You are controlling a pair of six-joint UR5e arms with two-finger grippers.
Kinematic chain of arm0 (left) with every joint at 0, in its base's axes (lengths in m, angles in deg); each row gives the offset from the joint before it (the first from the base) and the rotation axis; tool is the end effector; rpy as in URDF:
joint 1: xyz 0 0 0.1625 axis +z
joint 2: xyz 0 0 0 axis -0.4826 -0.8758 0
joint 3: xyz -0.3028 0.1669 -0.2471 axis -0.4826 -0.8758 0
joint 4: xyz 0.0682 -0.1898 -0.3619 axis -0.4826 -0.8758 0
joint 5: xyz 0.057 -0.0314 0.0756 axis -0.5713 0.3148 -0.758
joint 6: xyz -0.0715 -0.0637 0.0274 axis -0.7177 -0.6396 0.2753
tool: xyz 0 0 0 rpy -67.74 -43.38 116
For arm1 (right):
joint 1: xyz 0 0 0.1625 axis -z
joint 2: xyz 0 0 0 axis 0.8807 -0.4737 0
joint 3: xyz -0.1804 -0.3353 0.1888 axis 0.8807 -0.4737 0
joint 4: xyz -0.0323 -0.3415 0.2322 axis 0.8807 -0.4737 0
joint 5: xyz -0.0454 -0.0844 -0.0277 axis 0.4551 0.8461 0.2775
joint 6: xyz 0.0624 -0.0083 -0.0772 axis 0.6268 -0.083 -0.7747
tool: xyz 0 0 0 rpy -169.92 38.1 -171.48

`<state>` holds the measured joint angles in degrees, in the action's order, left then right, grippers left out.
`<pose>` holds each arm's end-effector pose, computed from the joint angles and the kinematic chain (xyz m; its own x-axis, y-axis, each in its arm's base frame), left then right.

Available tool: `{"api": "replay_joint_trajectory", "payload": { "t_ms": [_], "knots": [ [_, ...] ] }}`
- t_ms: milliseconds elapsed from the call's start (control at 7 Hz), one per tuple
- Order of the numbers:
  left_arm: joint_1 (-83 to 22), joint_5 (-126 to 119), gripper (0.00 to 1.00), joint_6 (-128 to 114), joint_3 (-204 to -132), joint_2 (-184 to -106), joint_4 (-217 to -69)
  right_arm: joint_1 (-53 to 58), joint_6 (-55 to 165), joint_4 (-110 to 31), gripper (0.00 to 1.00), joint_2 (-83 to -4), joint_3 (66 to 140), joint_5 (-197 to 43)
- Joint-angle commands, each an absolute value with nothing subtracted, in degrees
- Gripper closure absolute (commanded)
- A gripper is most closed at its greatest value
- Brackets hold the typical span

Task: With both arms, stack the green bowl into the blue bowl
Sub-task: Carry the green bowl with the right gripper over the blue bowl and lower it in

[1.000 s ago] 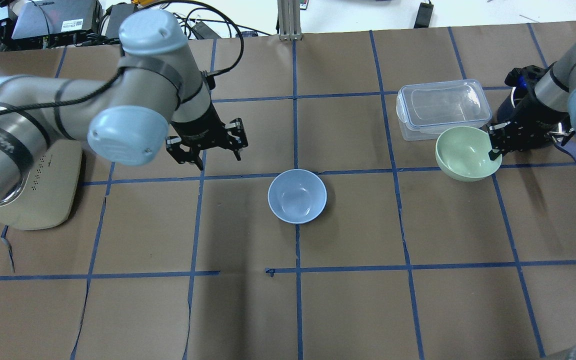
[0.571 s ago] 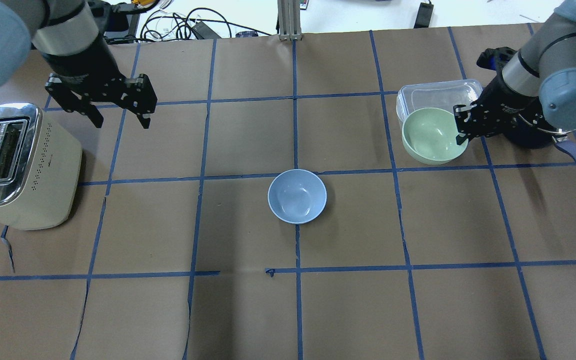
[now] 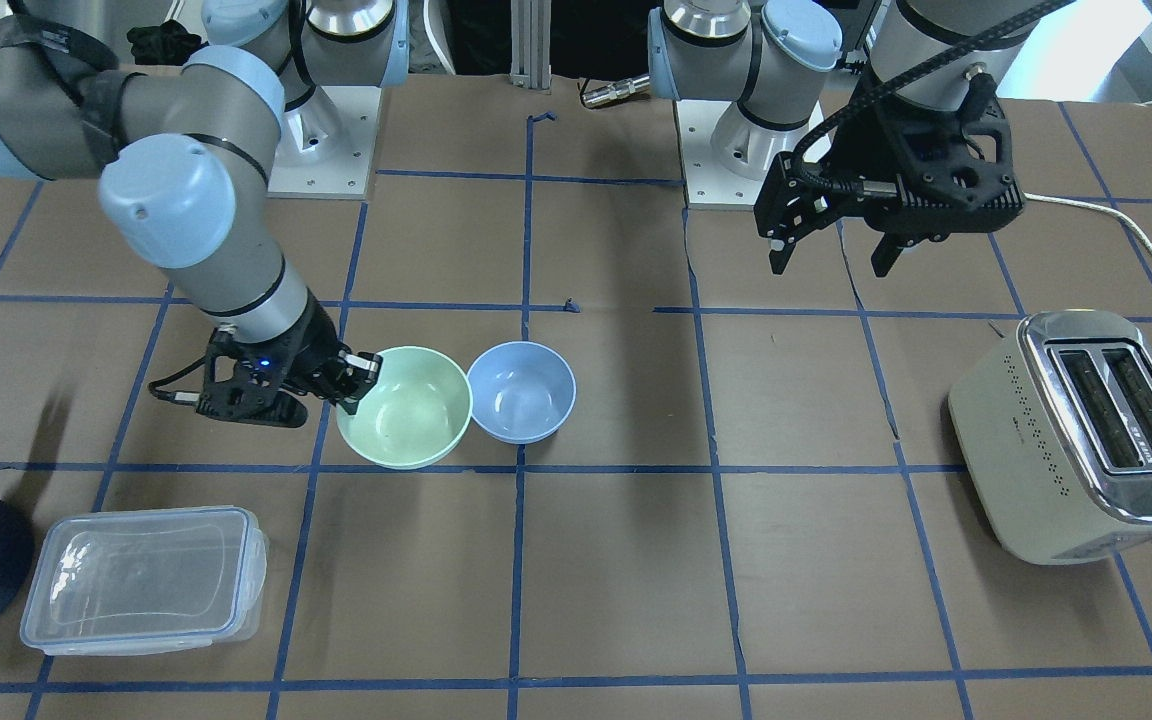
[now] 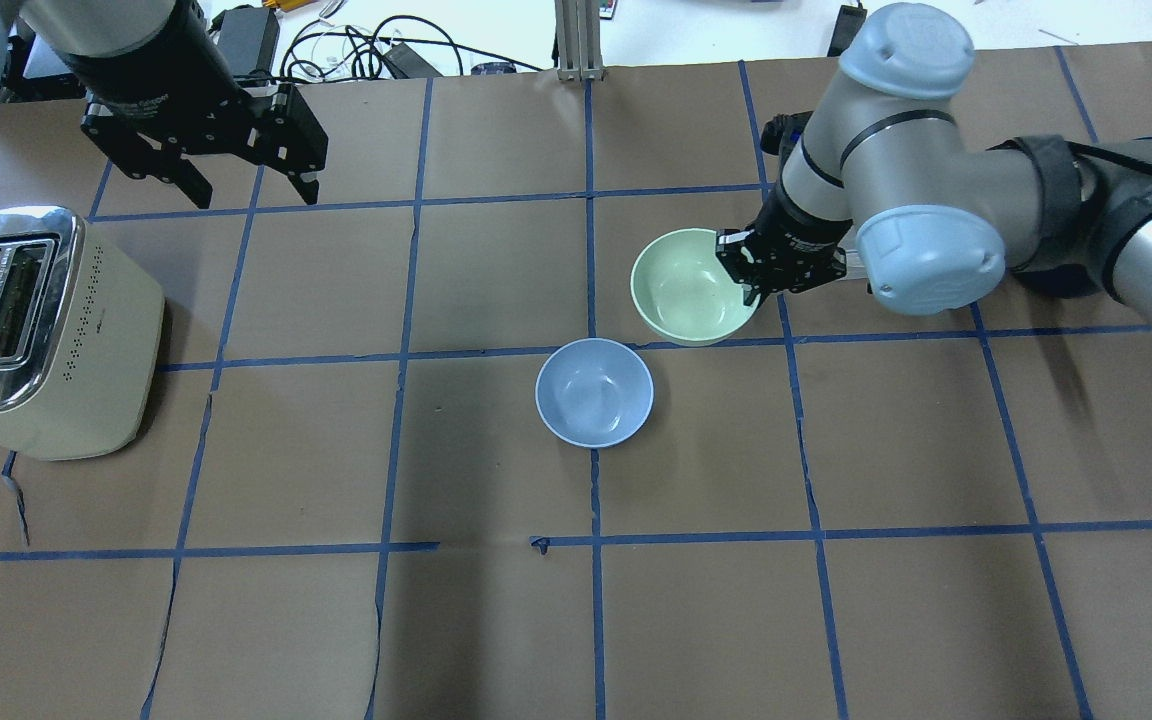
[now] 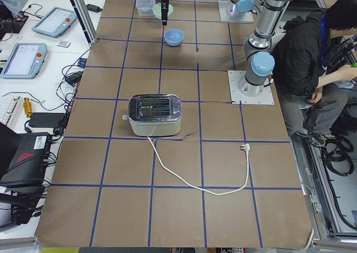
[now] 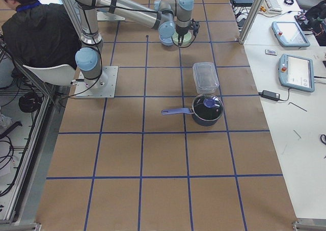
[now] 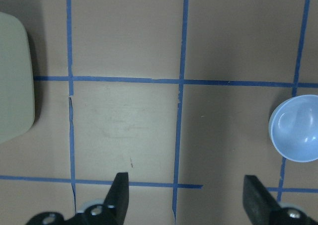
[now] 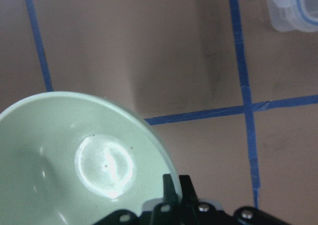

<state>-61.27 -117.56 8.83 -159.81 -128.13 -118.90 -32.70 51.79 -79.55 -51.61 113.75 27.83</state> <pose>-0.1299 -0.5136 0.5244 -0.9987 0.0210 -0.0461 0.0229 0.9989 -0.0417 0.1893 -0.5304 0.3110 -0.9776 0.1497 -0.1476 0.1497 0.9887 0.0113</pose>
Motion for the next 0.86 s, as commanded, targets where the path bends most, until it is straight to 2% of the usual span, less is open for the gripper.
{"api": "replay_joint_trajectory", "payload": {
  "t_ms": [0, 286, 714],
  "knots": [
    [-61.3, -117.5, 0.0, 12.8, -162.5, -127.2, -115.0, -39.4, 57.8, -81.6, 1.0, -51.2, 116.1, 27.6],
    [-61.1, -117.3, 0.0, 13.7, -162.9, -127.2, -114.0, -41.6, 59.2, -90.4, 1.0, -51.2, 122.0, 27.4],
    [-60.1, -117.0, 0.0, 13.8, -163.2, -127.2, -113.9, -41.8, 59.0, -92.3, 1.0, -51.2, 123.7, 26.8]
  ]
}}
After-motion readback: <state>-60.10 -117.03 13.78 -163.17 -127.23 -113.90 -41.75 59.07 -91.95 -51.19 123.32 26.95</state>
